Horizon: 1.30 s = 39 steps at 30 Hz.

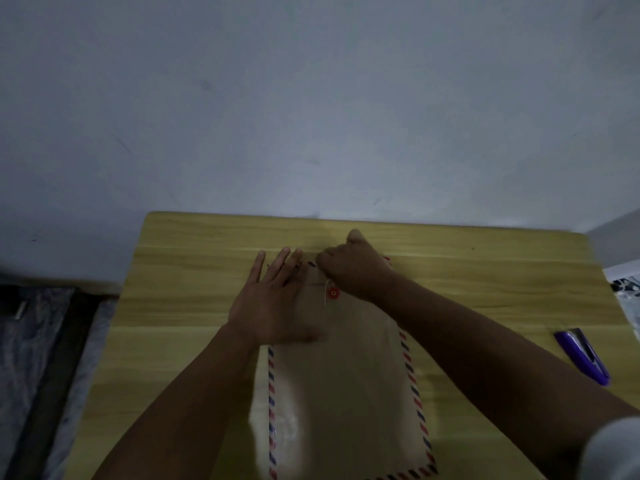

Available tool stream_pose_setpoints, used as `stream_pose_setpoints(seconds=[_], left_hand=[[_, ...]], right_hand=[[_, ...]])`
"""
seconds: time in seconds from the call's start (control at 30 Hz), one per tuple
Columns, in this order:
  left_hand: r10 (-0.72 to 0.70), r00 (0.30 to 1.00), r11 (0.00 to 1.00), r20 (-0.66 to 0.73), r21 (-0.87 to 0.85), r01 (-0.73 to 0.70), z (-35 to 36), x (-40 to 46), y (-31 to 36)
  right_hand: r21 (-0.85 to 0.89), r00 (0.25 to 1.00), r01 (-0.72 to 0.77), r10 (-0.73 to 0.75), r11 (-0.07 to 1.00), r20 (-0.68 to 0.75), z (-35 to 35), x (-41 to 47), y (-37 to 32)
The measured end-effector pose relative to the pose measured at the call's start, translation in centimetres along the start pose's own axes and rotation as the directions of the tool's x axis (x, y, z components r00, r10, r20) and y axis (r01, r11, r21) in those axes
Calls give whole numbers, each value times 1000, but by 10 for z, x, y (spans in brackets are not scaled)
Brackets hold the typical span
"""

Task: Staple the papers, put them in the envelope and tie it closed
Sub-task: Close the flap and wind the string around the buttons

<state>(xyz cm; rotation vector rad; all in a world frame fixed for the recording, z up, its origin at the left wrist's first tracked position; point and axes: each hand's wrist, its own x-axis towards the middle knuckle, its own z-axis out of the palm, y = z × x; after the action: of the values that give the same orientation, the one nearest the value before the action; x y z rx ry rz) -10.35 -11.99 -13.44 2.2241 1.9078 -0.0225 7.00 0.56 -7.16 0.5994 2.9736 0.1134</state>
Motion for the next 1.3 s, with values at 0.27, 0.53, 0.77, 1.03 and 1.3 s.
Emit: stream_pose_setpoints(seconds=[0.27,0.53,0.77,1.03,1.3], left_hand=[[-11,1000,1000,16,3,11,-3,2,-2],[-2,1000,1000,20,-5,2,-5,1,-2],[-8,1000,1000,12,-30,8,-5,2,-2],[-9,1000,1000,28,-13,9,-4,1,-2],[-17,999,1000,31,-14,18,-5,2,-1]], right_hand=[[212,956,-282,256,936,142,7,-27,37],[360,843,-537,491,763,219,7,11,27],[214,906,-402,353,890,233,8,38,3],[242,846,-523,465,817,259,-4,23,11],[310,804,-591,516,744,295,0,5,22]])
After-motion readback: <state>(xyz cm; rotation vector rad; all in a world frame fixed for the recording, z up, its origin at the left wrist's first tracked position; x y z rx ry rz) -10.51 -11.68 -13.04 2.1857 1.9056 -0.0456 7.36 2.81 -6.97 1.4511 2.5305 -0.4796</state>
